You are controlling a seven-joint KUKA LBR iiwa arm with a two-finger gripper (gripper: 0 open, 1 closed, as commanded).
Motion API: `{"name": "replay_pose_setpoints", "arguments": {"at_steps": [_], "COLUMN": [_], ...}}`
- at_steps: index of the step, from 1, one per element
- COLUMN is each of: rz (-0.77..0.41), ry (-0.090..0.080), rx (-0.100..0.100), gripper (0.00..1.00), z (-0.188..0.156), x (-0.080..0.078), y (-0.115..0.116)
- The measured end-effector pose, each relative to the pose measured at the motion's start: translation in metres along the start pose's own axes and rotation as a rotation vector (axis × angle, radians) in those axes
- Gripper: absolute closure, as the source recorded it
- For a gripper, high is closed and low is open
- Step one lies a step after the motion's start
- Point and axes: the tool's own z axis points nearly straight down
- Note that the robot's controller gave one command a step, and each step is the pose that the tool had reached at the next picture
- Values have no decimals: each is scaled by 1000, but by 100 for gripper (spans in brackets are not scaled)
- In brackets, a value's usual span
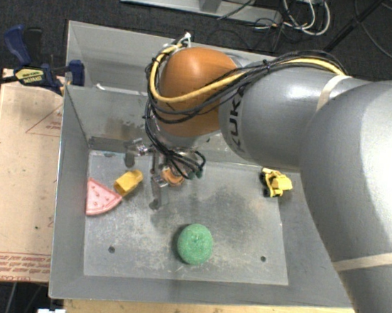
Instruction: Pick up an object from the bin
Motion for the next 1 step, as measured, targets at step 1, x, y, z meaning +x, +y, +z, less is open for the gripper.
{"name": "replay_pose_setpoints", "arguments": {"at_steps": [1], "rz": [-95], "ry": [0], "rx": [0], "gripper": [0], "z": [35], "x": [-15], "y": [5]}}
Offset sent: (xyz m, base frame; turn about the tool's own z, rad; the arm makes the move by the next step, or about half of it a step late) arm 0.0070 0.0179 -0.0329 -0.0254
